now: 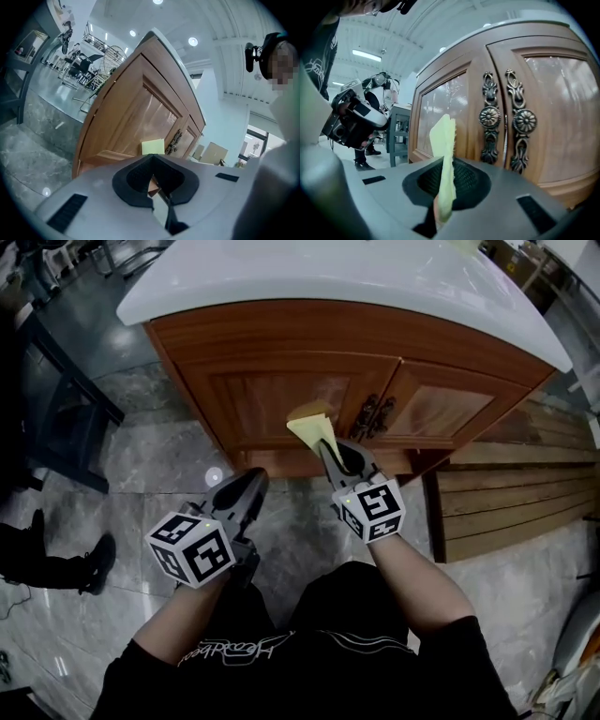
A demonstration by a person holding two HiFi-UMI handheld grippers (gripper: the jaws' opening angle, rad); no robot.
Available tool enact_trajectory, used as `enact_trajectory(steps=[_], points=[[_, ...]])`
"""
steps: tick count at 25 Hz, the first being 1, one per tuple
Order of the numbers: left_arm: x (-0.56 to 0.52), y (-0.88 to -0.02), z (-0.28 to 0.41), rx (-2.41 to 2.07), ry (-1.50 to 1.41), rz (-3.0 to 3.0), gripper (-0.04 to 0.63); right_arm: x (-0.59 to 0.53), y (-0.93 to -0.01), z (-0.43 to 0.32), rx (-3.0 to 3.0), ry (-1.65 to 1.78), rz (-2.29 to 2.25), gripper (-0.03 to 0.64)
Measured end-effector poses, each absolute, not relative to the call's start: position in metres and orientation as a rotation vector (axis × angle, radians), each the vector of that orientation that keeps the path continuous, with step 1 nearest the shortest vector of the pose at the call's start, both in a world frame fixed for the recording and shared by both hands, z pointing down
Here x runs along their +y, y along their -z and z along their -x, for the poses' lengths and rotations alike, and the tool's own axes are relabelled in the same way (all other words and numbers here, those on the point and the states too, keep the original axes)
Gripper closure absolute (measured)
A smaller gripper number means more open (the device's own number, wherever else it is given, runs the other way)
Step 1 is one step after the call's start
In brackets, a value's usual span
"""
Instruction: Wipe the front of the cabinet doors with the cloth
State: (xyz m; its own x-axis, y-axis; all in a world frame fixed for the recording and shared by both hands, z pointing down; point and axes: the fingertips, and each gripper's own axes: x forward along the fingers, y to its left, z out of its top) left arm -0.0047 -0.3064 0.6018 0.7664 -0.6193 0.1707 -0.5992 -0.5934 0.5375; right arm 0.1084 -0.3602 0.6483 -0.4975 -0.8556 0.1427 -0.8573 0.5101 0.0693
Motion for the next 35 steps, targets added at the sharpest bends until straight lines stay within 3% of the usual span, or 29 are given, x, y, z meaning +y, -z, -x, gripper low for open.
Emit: enact_trajectory(steps=[11,22,29,35], points=[[-0.306,-0.608,-0.032,-0.828,0.010,-2.406,0.591,-0.345,-0.653,-0.169,-2.516,-0.029,-1.587,0.577],[-0.307,-0.615,-0.016,-0.758,-0.046,-2.574,0.591,-0.308,-0.638,-0.112,-2.775,-0.121,-1.242,0.577],[-0.286,-0.543,-0.006,-0.578,-0.006,-2.672,0.591,-0.267,-0.565,-0.082,-2.873,-0.247,-1.142,0.577],[-0.263,-0.442,0.025,-0.580,0.035,-2.643,0.591,-0.235,-0.448,-0.069,-2.907,-0.303,-1.138,0.577]])
